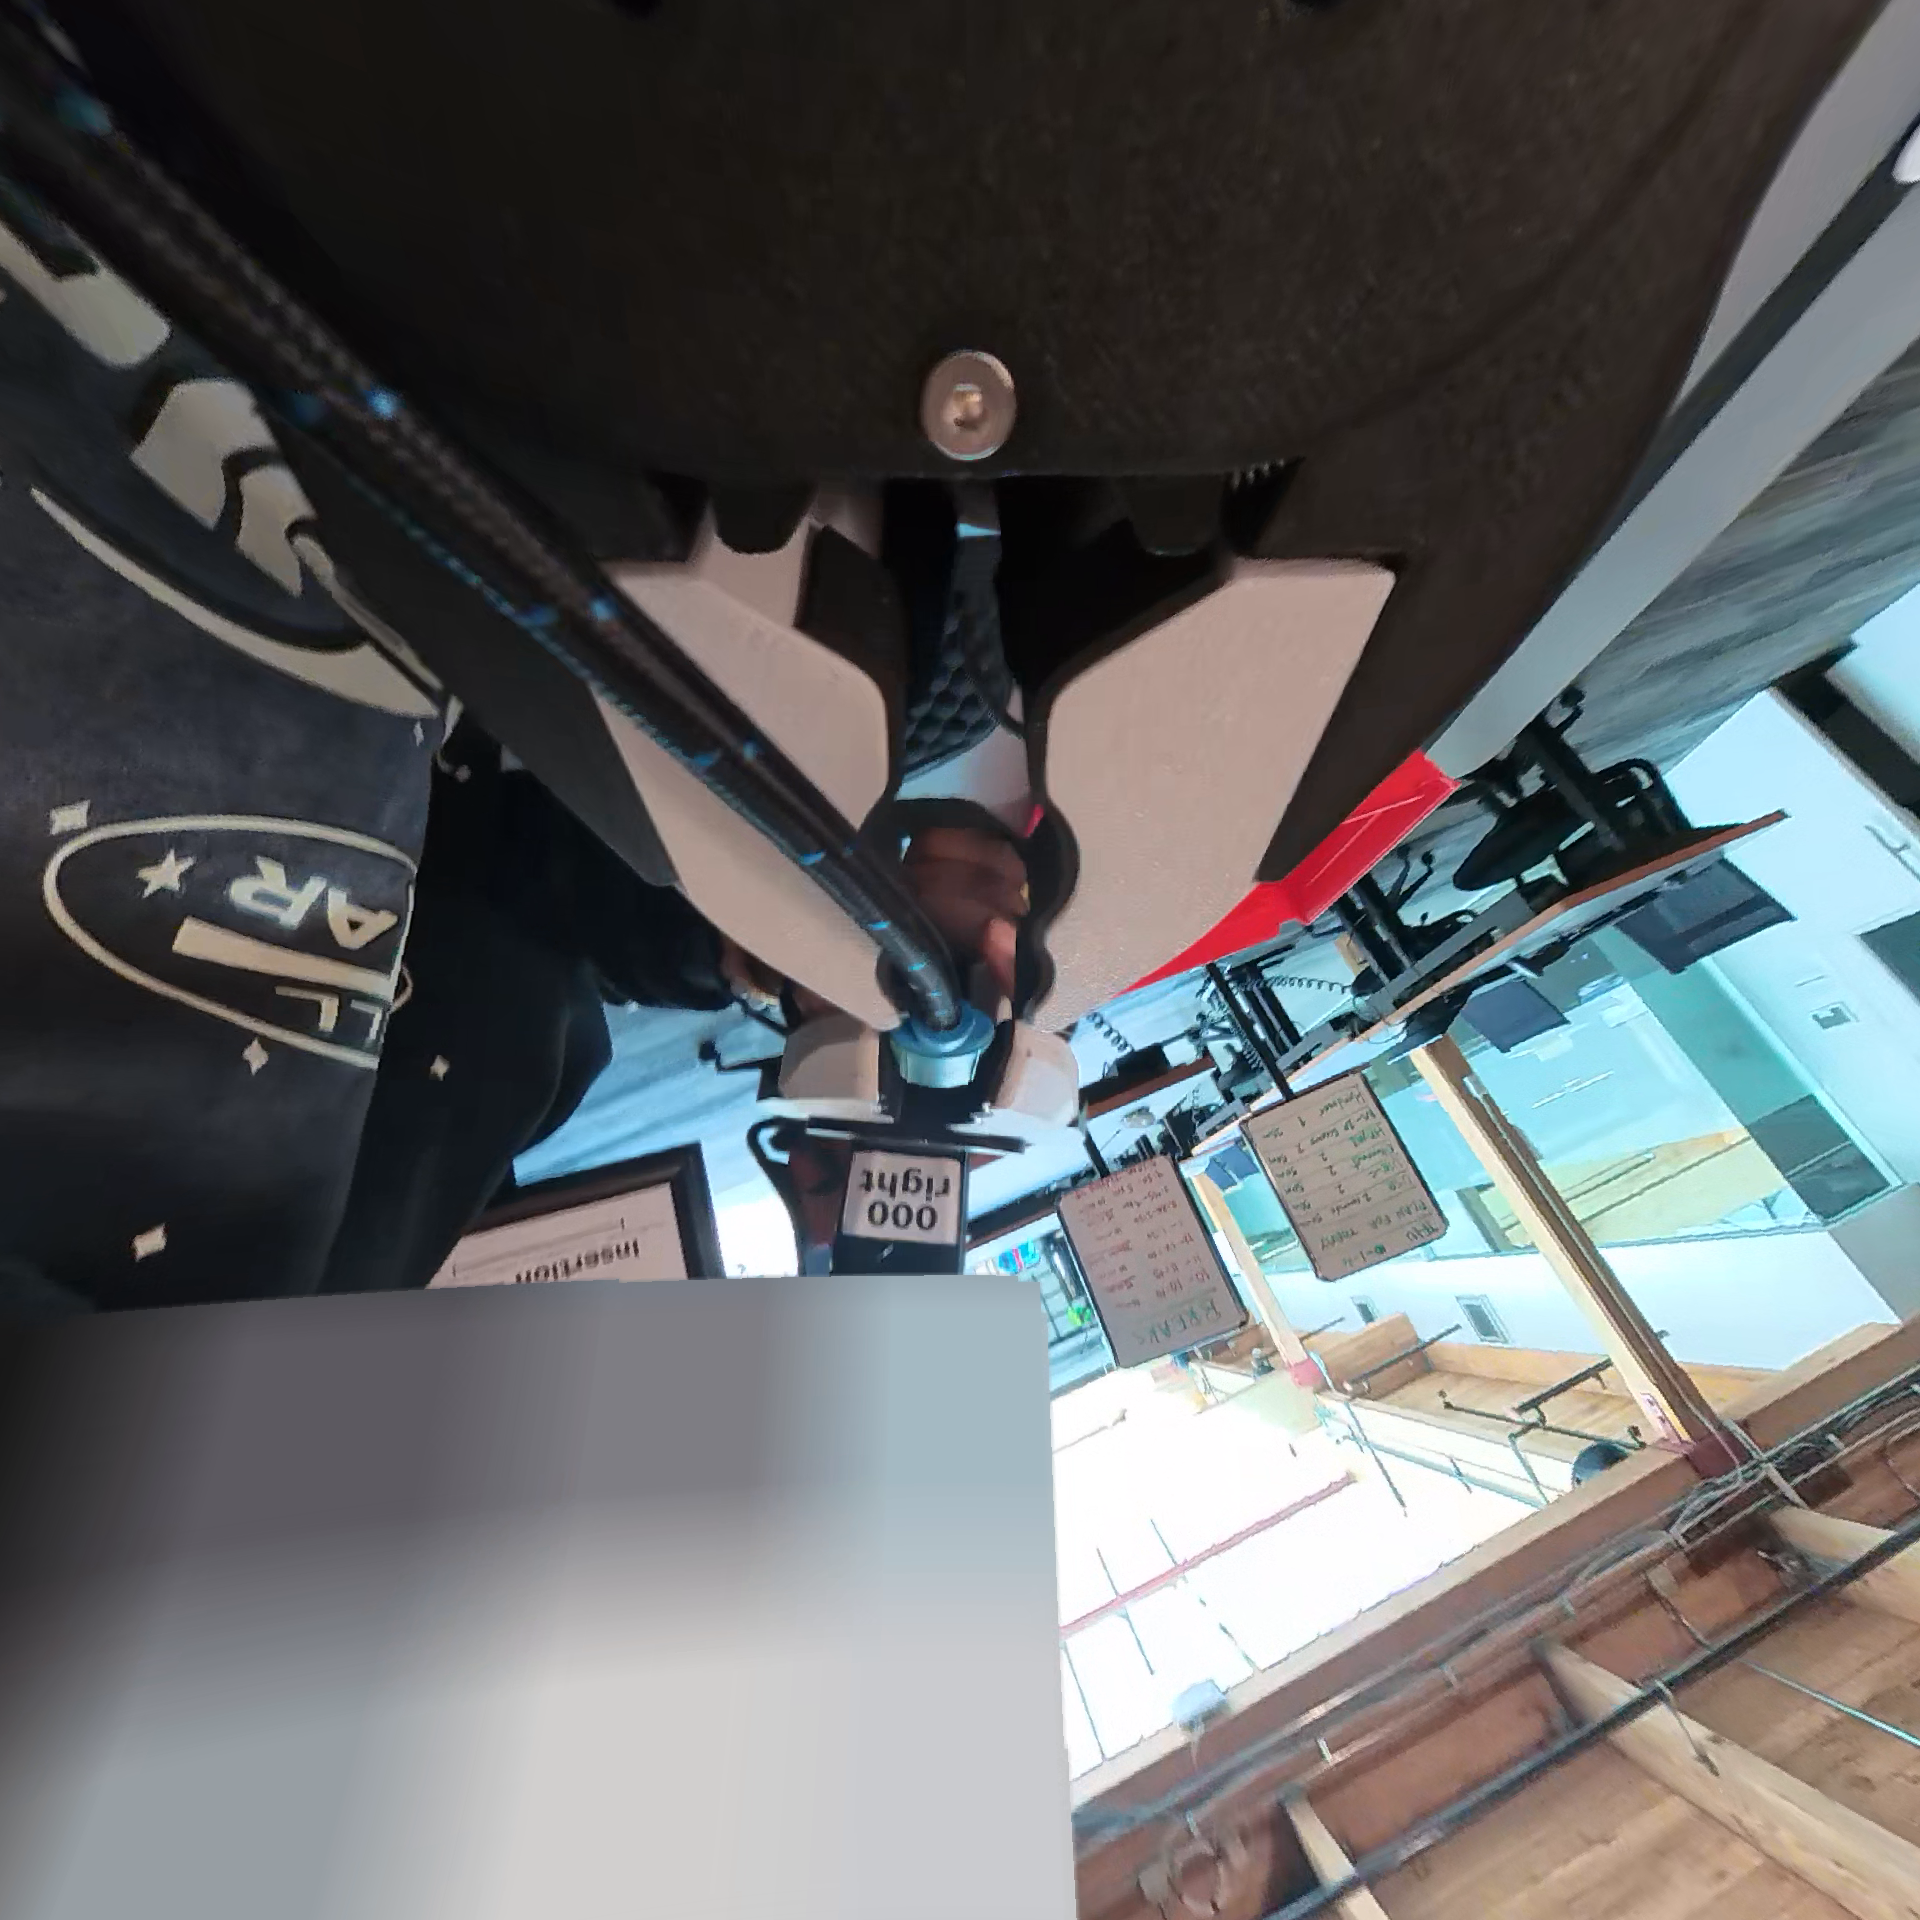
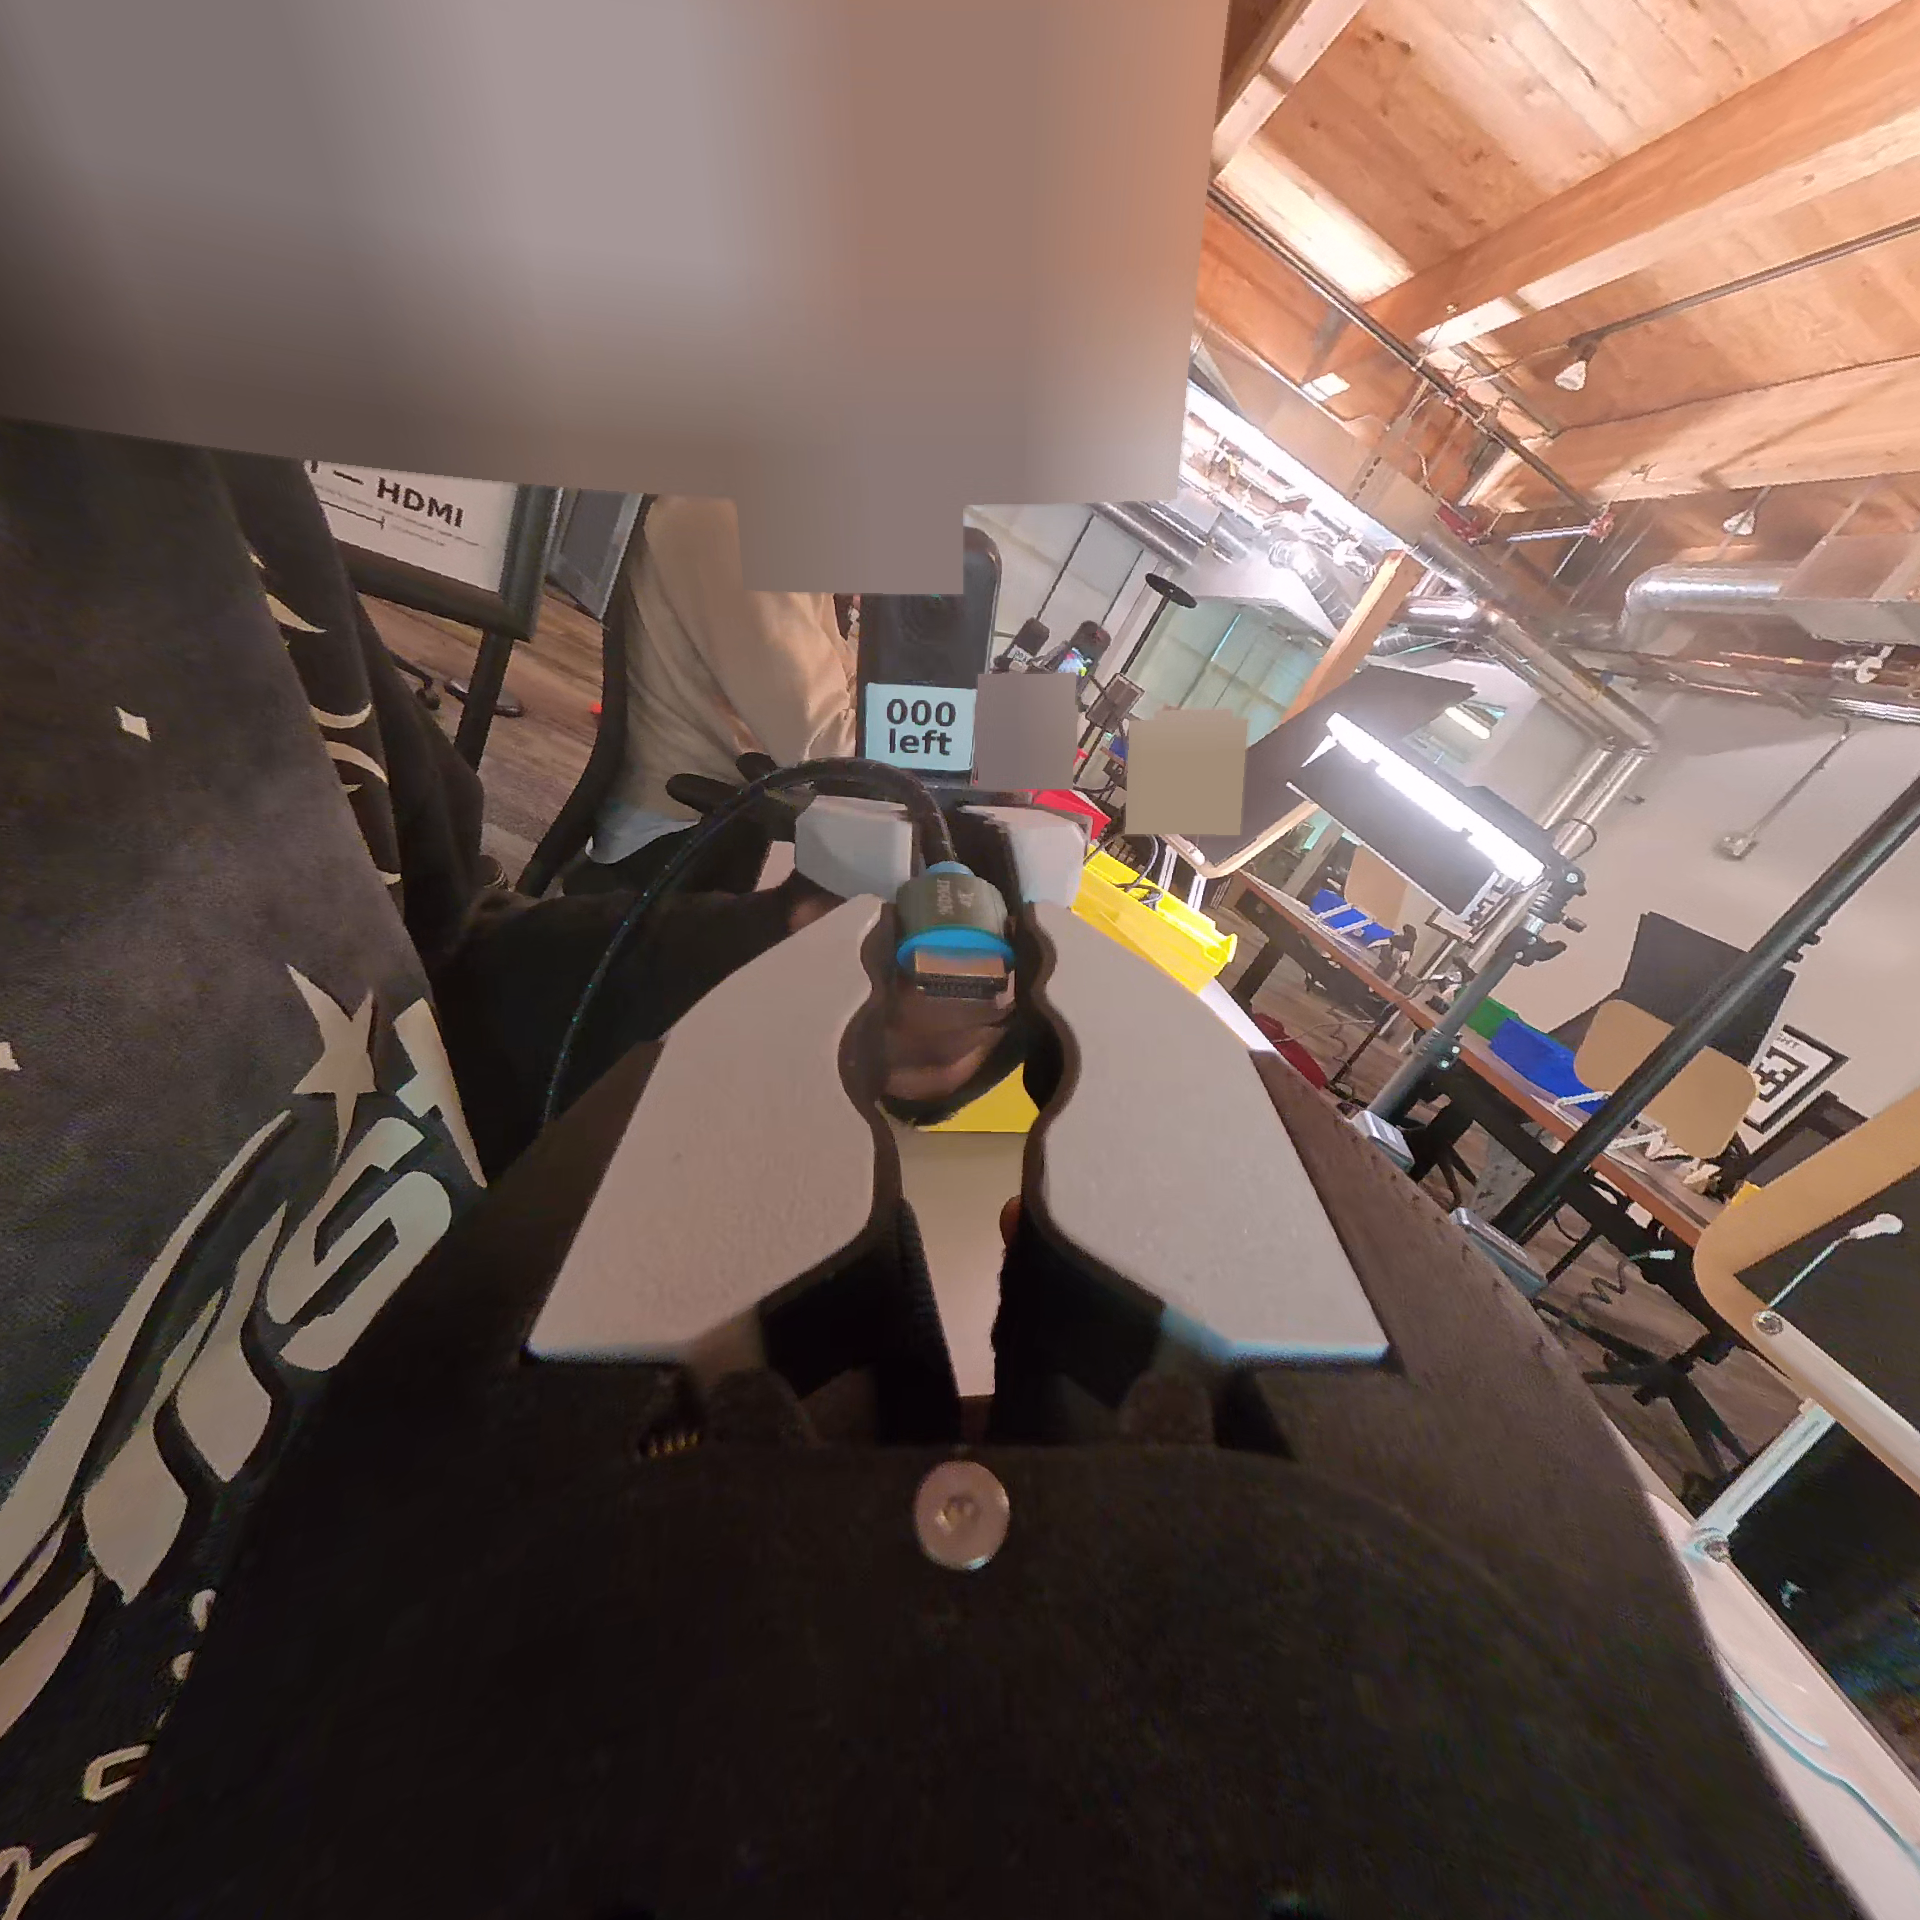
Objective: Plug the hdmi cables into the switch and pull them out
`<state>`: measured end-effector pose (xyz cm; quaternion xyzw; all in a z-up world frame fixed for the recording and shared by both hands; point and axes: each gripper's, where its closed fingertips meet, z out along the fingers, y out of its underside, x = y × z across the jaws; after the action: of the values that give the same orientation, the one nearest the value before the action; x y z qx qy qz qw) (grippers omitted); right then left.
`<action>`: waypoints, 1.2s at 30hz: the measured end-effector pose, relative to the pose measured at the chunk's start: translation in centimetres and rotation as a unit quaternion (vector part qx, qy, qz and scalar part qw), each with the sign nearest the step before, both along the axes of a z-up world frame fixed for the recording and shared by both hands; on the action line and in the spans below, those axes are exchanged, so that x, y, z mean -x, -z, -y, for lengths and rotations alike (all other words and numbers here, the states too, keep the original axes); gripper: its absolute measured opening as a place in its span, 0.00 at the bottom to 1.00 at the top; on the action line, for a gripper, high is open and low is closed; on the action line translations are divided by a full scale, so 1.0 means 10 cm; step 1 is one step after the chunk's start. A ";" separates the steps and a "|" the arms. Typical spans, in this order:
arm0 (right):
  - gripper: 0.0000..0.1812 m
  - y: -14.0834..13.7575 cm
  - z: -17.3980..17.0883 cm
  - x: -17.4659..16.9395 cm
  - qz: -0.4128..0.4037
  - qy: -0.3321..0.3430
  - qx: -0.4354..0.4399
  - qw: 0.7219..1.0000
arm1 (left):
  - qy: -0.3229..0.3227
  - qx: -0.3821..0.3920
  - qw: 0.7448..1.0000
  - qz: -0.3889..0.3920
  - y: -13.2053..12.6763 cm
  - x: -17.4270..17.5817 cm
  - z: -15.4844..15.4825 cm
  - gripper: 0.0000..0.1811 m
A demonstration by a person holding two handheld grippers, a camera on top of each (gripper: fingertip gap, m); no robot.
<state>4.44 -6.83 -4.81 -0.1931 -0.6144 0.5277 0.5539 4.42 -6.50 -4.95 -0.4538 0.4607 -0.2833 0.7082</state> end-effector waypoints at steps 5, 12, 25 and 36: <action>0.12 0.01 0.00 0.00 0.005 -0.001 -0.002 1.000 | 0.012 -0.002 1.000 -0.006 0.01 -0.04 0.04 0.06; 0.12 0.02 0.01 0.00 0.013 -0.001 -0.001 1.000 | 0.008 -0.006 1.000 -0.014 0.02 -0.04 0.03 0.06; 0.43 1.55 -0.86 -0.21 0.487 0.143 -0.093 0.857 | -0.089 0.027 0.996 0.008 -0.07 0.47 -0.22 0.06; 0.24 2.22 -1.09 0.15 0.576 0.163 -0.031 0.800 | -0.116 -0.008 0.993 0.008 -0.19 0.64 -0.12 0.06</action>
<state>2.93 4.09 -26.97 -0.5416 -0.7958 0.2015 0.1811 -1.95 -5.34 -3.07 -0.4962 0.4019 -0.1988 0.7435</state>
